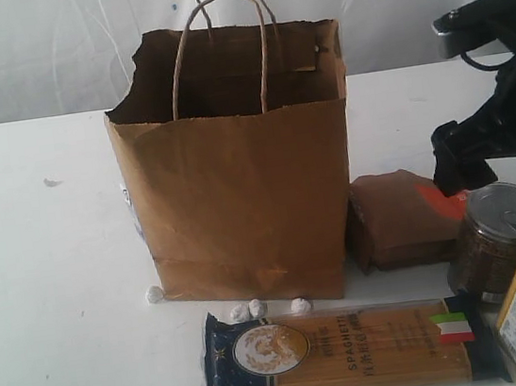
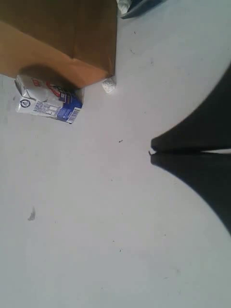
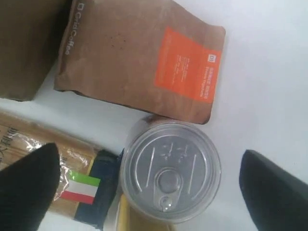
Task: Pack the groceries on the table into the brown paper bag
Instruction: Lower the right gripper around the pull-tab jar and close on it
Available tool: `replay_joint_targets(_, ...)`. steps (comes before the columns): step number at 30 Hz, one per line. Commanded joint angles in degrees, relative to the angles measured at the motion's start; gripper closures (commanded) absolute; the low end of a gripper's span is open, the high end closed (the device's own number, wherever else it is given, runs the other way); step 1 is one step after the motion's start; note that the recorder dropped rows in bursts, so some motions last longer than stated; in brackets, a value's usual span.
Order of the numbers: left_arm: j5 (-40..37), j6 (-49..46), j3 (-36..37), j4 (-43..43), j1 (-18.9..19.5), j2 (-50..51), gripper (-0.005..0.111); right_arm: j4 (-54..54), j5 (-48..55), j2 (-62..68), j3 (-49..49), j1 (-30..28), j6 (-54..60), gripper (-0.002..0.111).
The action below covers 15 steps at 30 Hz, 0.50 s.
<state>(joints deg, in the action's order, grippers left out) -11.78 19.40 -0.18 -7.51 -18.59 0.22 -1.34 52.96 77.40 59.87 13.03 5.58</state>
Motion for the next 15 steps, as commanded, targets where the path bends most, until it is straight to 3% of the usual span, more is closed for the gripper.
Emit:
replay_joint_targets(1, 0.0, -0.2, 0.2, 0.2, 0.3, -0.2, 0.107, 0.3, -0.3, 1.6, 0.0, -1.2, -0.3, 0.015)
replay_joint_targets(15, 0.1, -0.2, 0.2, 0.2, 0.3, -0.2, 0.107, 0.1, -4.3, 6.9, -2.7, -2.2, -0.3, 0.015)
